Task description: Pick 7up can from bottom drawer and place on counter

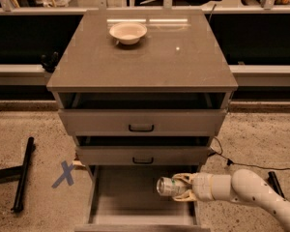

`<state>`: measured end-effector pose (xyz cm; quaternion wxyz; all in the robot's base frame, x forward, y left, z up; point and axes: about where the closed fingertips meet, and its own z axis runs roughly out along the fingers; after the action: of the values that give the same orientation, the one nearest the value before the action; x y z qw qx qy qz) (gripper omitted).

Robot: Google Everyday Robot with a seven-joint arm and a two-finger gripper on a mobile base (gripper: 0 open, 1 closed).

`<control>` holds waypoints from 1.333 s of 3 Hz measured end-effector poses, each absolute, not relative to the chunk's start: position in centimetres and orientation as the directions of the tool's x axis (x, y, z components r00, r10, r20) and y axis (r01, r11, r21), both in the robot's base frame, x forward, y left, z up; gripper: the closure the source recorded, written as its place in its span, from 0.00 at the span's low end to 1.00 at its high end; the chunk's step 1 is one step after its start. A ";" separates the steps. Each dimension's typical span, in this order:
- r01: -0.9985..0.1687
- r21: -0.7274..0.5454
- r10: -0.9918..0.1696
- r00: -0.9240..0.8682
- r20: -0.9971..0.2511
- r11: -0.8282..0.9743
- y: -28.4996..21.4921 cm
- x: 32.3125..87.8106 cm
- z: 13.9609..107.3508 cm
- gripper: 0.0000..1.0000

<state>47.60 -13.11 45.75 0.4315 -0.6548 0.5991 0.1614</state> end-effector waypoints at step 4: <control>-0.792 -0.607 -0.591 0.458 -0.664 0.069 -15.8 46.0 62.5 1.00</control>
Offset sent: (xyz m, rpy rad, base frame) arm -0.0024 -0.0169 0.0578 0.0619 -0.0932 0.0175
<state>45.96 -15.77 62.47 0.5222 -0.6755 0.5116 0.0961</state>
